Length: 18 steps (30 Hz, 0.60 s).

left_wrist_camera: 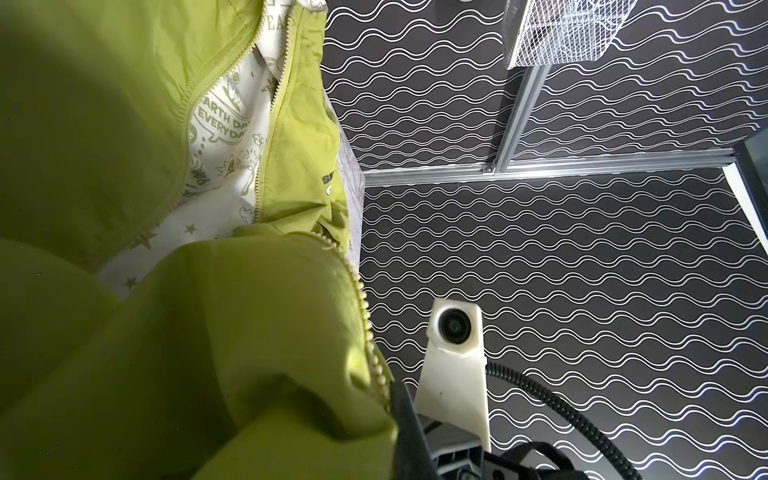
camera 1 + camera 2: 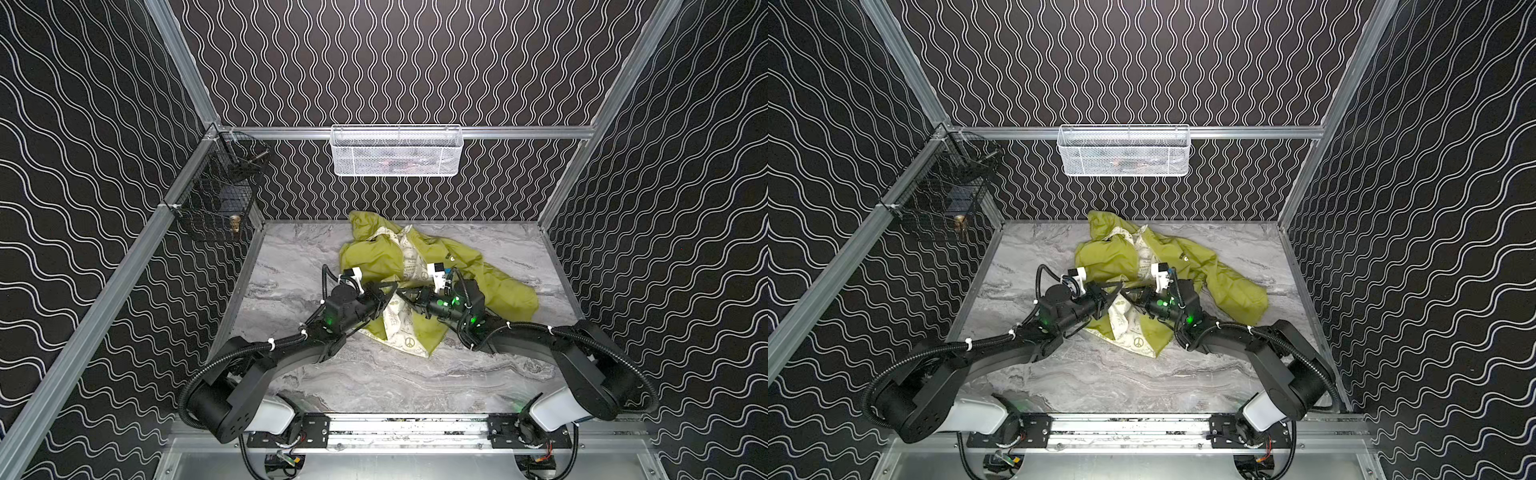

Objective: Zip up the jacket

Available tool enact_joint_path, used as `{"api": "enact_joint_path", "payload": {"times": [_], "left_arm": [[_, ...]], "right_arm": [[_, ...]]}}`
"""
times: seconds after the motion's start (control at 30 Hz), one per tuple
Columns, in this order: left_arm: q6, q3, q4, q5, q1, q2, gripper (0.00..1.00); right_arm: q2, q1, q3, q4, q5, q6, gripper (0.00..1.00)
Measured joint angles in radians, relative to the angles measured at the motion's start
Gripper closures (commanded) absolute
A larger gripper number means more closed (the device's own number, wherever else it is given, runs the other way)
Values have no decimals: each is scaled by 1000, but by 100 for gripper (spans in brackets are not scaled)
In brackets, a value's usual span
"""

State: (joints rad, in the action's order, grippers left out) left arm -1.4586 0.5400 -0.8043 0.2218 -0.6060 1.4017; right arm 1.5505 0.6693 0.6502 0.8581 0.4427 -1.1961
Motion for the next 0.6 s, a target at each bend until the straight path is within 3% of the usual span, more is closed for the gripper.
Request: {"api": "enact_joint_path", "payload": {"times": [0.13, 0.23, 0.4, 0.6], "left_arm": [[46, 3, -4, 28, 4, -6, 100], [76, 8, -8, 60, 15, -5, 100], [103, 21, -25, 130, 51, 19, 100], [132, 48, -73, 262, 91, 64, 100]], "right_arm": [[-6, -7, -19, 9, 55, 0, 68], [-22, -30, -51, 48, 115, 0, 60], [-88, -81, -123, 97, 211, 0, 55], [-240, -166, -100, -26, 289, 61, 61]]}}
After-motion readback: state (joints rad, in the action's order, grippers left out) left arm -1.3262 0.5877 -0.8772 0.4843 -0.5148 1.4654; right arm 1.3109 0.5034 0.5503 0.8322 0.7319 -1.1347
